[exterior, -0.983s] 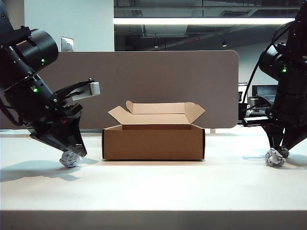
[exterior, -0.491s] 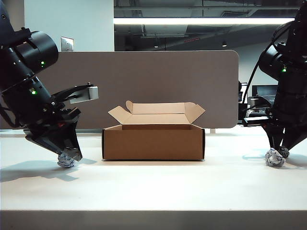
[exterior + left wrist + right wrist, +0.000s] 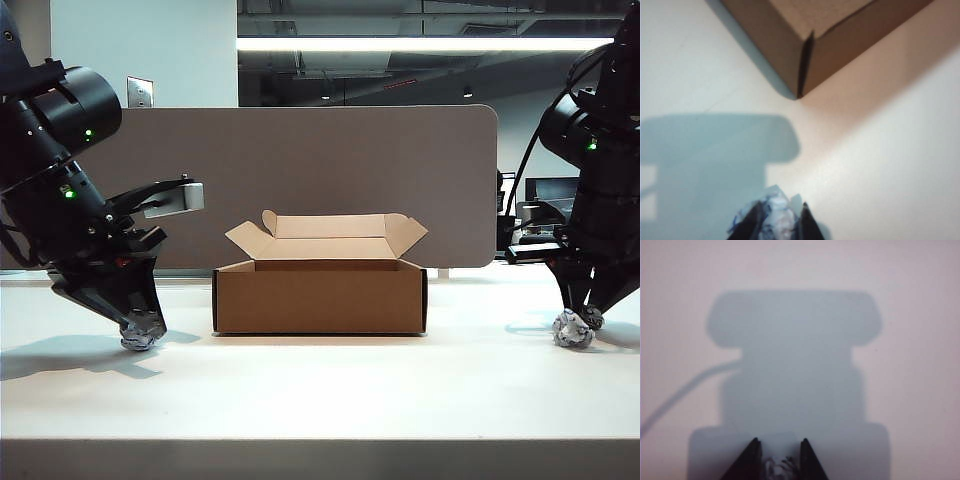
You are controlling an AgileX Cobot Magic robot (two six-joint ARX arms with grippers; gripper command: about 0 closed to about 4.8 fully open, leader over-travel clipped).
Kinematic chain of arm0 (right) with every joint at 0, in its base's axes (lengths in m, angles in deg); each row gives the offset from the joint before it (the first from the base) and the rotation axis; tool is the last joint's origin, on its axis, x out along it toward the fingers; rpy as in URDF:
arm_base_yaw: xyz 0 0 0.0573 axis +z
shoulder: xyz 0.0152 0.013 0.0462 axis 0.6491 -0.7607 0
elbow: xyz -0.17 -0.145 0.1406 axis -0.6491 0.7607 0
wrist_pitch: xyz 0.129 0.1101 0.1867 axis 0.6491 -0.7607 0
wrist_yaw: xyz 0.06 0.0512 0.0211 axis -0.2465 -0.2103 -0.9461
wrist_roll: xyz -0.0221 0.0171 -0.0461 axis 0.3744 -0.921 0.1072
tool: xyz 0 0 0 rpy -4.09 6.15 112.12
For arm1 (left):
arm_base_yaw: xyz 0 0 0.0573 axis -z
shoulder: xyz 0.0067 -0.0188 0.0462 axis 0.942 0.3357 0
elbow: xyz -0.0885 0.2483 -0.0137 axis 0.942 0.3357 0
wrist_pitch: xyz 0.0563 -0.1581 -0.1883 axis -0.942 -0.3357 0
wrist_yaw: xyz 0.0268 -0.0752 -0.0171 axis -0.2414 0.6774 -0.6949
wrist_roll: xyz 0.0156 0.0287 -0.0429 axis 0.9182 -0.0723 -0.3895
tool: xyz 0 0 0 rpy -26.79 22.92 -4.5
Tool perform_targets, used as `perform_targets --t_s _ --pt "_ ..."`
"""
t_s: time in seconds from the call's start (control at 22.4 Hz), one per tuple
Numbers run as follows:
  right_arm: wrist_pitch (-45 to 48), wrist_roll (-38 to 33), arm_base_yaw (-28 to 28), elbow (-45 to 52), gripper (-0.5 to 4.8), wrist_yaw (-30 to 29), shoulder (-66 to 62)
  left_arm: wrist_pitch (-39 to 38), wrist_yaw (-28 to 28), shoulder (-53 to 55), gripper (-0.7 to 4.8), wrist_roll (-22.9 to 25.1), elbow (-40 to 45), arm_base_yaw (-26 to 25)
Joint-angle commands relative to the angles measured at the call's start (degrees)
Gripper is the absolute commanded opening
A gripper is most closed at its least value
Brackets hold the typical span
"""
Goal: Pick up all the paper balls on the table and put them in the paper box.
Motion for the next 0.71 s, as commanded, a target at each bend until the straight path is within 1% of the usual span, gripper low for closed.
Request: perform_targets --t_s 0.04,0.13,0.18,0.49,0.58,0.63,0.71 --pt "-0.3 0.1 0.0 -0.2 1.16 0.2 0.3 -1.2 -0.2 0.0 0.88 0.2 0.0 -0.1" --pt "-0.3 0.1 0.0 -0.2 1.16 0.2 0.3 -1.5 -0.3 0.0 0.86 0.2 0.0 -0.1" --pt "-0.3 0.1 0.0 -0.2 1.16 0.2 0.3 -1.8 -1.2 0.0 0.55 0.2 0.0 -0.1" --pt "0.0 0.1 0.0 -0.2 1.14 0.0 1.3 -2.6 -1.2 0.0 0.57 -0.2 -0.5 -0.1" --pt "0.3 0.1 0.0 -0.2 1.11 0.0 2.6 -4.3 -1.1 0.0 0.57 -0.2 -1.9 -0.1" --pt "0.7 0.1 0.0 -0.2 1.11 0.0 4.0 -6.1 -1.0 -0.1 0.57 -0.2 -4.0 -0.1" --pt "0.9 0.1 0.0 -0.2 1.11 -0.1 5.5 -7.4 -1.0 -0.1 0.57 -0.2 -6.2 -0.1"
